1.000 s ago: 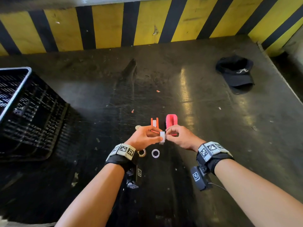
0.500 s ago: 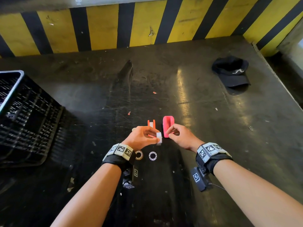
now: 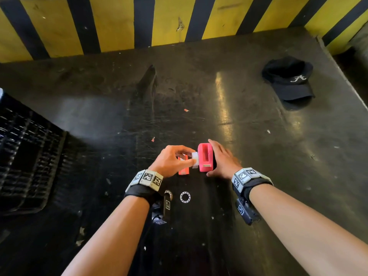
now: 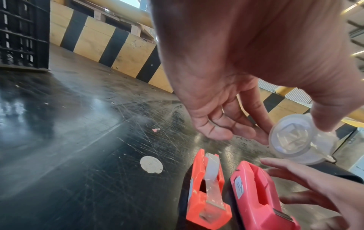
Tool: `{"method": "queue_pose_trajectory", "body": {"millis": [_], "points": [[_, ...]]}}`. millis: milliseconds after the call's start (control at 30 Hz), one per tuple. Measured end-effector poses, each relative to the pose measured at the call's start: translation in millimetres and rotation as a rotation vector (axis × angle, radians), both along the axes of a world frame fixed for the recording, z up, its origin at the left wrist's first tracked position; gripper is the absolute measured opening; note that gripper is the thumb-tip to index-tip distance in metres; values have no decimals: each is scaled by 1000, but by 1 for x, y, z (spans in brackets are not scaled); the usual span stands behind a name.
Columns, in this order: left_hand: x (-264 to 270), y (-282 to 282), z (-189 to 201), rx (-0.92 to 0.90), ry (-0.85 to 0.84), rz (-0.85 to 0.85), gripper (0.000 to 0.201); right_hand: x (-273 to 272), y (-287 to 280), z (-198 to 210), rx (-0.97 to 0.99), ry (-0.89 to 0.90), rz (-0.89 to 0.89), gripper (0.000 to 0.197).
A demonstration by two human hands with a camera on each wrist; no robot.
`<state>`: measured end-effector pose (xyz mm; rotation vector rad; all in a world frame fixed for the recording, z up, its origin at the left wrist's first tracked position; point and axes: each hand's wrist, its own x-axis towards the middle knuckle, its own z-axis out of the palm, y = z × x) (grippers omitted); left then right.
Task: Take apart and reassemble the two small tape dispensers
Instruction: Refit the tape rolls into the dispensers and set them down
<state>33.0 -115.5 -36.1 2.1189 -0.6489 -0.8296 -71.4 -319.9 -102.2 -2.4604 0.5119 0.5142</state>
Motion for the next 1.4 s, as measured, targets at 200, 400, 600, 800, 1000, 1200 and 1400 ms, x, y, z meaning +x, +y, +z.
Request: {"method": "queue_pose_trajectory", "body": {"millis": [200, 400, 600, 800, 1000, 1200, 1400], "points": [[15, -14, -6, 49, -29, -58, 29, 5, -2, -12, 11, -78, 3, 125], [16, -24, -9, 61, -51, -91, 31, -7, 5, -3, 87, -263, 60, 118], [6, -24, -5, 81, -128, -101, 37, -17, 14, 12, 99, -326, 47, 120], [-4, -21, -4, 117, -203, -112, 43, -24, 19, 24, 129, -367, 56, 121], [-11, -19, 2, -53, -185, -20, 48, -27, 20, 34, 200, -444, 10, 115], [-6, -15, 12, -116, -77, 36, 36, -24, 19, 41, 213, -451, 69, 95], [4, -11, 29, -28, -86, -106, 42, -17, 17, 39, 194, -408, 97, 94]]}}
